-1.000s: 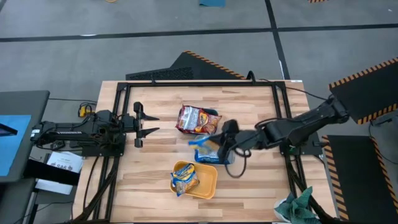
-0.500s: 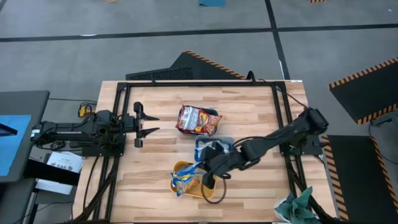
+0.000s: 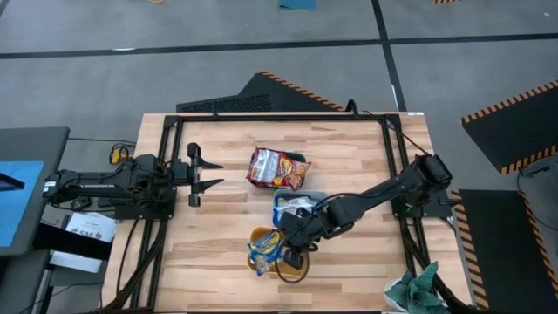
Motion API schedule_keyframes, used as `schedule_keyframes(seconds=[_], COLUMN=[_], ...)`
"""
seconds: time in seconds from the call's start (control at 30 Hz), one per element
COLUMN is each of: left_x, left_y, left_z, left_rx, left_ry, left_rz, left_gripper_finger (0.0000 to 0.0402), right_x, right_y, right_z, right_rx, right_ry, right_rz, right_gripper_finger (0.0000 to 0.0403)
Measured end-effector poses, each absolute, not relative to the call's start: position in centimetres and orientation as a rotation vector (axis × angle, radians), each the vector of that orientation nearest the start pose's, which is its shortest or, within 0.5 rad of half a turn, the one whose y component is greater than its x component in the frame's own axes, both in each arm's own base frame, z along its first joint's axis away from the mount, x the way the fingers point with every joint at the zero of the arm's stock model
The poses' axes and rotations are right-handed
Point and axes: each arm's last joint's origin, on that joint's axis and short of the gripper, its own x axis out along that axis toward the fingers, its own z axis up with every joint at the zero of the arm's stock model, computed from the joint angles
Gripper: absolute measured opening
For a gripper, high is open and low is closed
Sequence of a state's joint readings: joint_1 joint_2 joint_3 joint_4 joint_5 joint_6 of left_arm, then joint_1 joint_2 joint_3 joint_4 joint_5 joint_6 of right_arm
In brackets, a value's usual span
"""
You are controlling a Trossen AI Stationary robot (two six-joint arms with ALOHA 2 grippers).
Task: Sort Maruchan noodles
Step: Put the blue noodle pack into the yellow bin, then return to Home Position
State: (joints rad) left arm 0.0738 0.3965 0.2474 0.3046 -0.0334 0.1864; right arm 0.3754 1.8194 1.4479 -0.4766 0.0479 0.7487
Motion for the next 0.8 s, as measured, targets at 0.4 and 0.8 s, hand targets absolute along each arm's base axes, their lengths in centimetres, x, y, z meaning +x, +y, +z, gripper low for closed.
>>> schedule_keyframes(seconds=[0.4, 0.8], left_x=[12.3, 12.3], left_y=[1.0, 1.0], left_z=[24.3, 23.9], left_rx=[0.189, 0.152], left_ry=[-0.145, -0.104], left_rz=[0.121, 0.121], left_gripper_finger=[0.0165, 0.0165], right_x=[37.4, 33.4], right_y=[13.2, 10.7], right_z=[25.6, 27.8], right_rx=[0.558, 0.157], right_ry=[0.951, 1.092], right_rz=[0.065, -0.129], right_gripper_finger=[0.0162, 0.0208])
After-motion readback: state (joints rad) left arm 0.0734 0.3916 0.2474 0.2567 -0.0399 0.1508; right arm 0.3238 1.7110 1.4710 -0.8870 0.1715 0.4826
